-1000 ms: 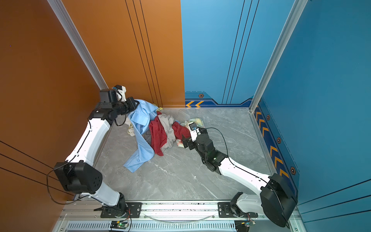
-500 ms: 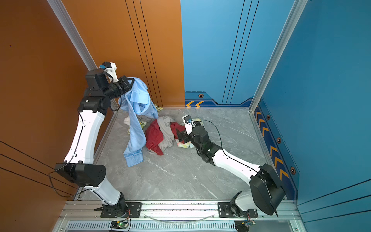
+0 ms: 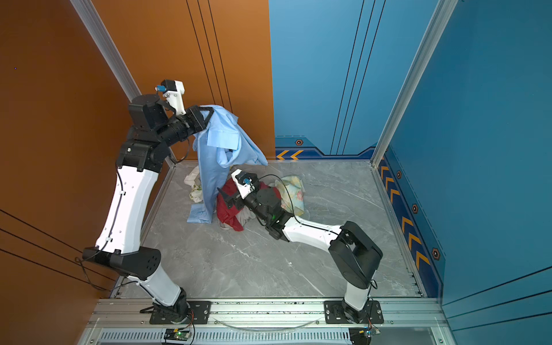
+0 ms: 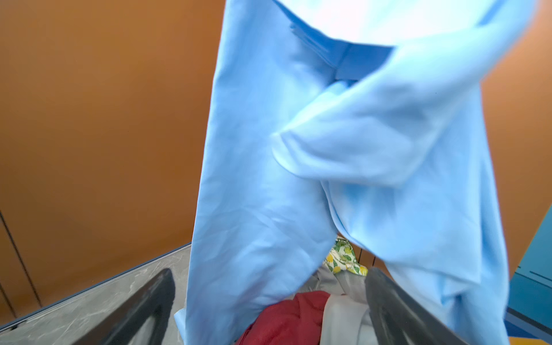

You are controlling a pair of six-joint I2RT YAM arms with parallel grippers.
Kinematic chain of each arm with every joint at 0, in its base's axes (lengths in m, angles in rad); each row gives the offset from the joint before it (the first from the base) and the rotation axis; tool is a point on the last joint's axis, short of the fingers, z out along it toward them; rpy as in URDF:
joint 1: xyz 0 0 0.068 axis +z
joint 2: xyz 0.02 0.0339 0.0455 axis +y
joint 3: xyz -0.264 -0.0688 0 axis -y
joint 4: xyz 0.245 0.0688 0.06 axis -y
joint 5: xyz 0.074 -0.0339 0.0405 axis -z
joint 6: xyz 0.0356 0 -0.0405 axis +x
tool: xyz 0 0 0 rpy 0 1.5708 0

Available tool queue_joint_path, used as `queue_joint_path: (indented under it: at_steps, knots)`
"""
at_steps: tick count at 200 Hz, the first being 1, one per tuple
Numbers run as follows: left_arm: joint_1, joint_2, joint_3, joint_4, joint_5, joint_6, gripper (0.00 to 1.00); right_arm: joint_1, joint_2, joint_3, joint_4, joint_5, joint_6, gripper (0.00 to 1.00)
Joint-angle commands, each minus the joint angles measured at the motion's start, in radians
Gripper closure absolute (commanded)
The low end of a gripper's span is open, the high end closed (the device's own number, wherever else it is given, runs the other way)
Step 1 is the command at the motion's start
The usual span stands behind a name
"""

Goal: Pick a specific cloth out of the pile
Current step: 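Lift the light blue shirt high with the left gripper, away from the pile, then move the right gripper up to grasp the raised shirt beside the left gripper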

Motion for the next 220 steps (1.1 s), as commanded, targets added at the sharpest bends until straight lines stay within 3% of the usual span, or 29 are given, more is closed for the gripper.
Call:
queue_joint_path:
  at_steps: [1, 50, 105, 115, 136, 164, 203, 220]
  knots:
    - [-0.027, -0.071, -0.06, 0.006, -0.029, 0.042, 1.0, 0.012, 0.071, 0.056, 0.232, 0.212, -0.119, 0.0]
    - [-0.055, -0.176, -0.238, 0.006, -0.021, 0.05, 1.0, -0.013, 0.147, 0.141, 0.283, 0.266, -0.218, 0.0]
    - [-0.146, -0.251, -0.417, 0.006, -0.027, 0.041, 1.0, -0.048, 0.253, 0.289, 0.196, 0.234, -0.155, 0.0]
    - [-0.156, -0.266, -0.445, 0.007, -0.031, 0.038, 1.0, -0.057, 0.261, 0.298, 0.181, 0.223, -0.12, 0.09]
    - [-0.169, -0.292, -0.49, 0.008, -0.031, 0.037, 1.0, -0.069, 0.262, 0.301, 0.152, 0.189, -0.086, 0.44]
    - [-0.175, -0.315, -0.533, 0.006, -0.024, 0.047, 1.0, -0.077, 0.237, 0.302, 0.09, 0.131, -0.06, 1.0]
    - [-0.168, -0.346, -0.582, 0.006, -0.044, 0.065, 1.0, -0.086, 0.195, 0.279, 0.09, 0.098, -0.006, 1.0]
    - [-0.163, -0.359, -0.599, 0.006, -0.046, 0.076, 0.89, -0.091, 0.18, 0.269, 0.088, 0.092, 0.026, 1.0]
